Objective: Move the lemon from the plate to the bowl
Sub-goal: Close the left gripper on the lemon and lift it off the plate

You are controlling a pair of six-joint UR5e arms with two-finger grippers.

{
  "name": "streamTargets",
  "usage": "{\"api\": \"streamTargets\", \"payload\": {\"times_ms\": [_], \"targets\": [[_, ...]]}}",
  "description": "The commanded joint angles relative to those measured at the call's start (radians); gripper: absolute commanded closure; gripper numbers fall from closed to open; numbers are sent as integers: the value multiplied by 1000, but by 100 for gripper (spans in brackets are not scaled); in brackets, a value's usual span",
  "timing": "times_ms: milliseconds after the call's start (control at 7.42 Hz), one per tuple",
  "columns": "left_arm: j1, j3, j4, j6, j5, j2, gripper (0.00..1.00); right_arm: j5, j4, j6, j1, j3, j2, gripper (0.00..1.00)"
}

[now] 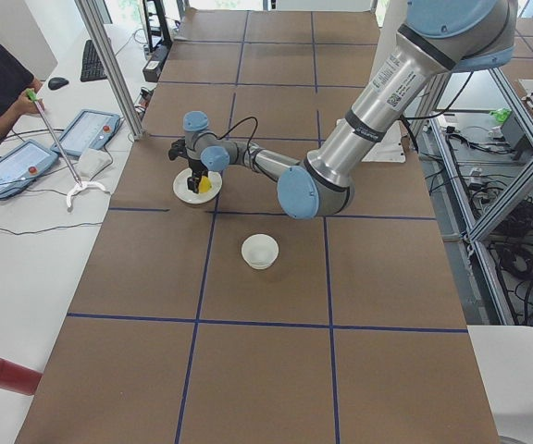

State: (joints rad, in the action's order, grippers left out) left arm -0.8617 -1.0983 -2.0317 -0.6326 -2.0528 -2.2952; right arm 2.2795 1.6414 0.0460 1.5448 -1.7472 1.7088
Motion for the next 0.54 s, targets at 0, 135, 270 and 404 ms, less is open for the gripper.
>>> {"api": "streamTargets", "payload": {"times_ms": [0,135,270,404], "targets": [[-13,-20,8,-1,-6,-1,100,0,0,0,0,0,0,0],[-49,-96,27,-12,-7,12,100,0,0,0,0,0,0,0],[-75,-312,97,-12,-10,152,100,0,0,0,0,0,0,0],[-77,-536,137,-13,-10,342,100,0,0,0,0,0,0,0]]}}
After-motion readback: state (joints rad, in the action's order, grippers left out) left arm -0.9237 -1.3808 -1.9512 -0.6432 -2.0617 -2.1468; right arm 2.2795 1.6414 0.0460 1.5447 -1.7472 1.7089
